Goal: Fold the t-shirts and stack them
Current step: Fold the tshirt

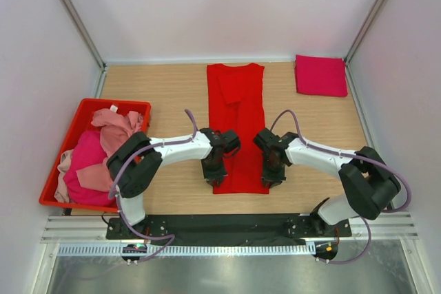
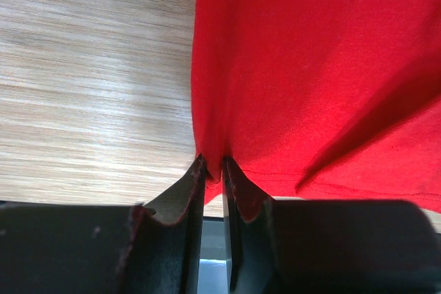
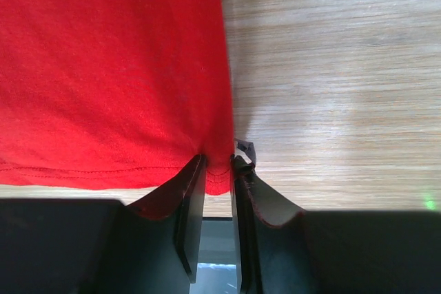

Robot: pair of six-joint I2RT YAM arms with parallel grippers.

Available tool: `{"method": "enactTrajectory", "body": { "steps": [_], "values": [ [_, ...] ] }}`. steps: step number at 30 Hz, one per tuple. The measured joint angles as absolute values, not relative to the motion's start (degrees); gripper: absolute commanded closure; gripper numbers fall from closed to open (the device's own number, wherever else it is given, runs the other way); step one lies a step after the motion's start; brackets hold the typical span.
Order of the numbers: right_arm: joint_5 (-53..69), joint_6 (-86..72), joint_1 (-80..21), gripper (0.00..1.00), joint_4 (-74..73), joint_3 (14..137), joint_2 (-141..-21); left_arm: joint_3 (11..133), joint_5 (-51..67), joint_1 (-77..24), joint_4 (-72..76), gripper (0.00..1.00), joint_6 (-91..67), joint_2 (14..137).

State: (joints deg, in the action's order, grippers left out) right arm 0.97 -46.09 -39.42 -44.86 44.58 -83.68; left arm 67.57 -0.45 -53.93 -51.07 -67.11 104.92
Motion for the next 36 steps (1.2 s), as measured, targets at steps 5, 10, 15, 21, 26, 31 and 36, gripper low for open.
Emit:
{"method": "enactTrajectory", "body": {
  "steps": [5,10,15,21,26,31,36],
  "values": [
    [0.97,-46.09,-39.42,0.72,-44.82,44.58,-83.79,67.57,-0.45,-53.93,-51.09,0.83,-67.05,104.92],
    [0.97,-46.09,-39.42,0.72,-44.82,44.58,-83.79,67.57,-0.45,-53.93,-51.11,0.82,-67.05,104.92],
    [0.97,-46.09,-39.42,0.76,-44.82,44.58,-83.79,67.55,-0.43,-53.95,-51.11,0.85,-67.02,104.92],
    [0.99,-46.02,-39.42,0.88,-44.82,44.58,-83.79,67.55,-0.47,-53.93,-51.13,0.94,-67.02,104.92],
    [0.19,-45.84,-39.42,0.98,-44.95,44.58,-83.79,67.55,-0.47,-53.95,-51.13,1.0,-67.05,104.92],
    [-0.97,-45.56,-39.42,0.99,-45.82,44.58,-82.98,66.96,-0.78,-53.95,-51.09,1.0,-67.09,104.47],
    [-2.15,-44.56,-39.42,0.99,-46.81,44.56,-80.88,64.99,-1.13,-53.95,-50.85,1.0,-67.31,101.97]
  ]
}}
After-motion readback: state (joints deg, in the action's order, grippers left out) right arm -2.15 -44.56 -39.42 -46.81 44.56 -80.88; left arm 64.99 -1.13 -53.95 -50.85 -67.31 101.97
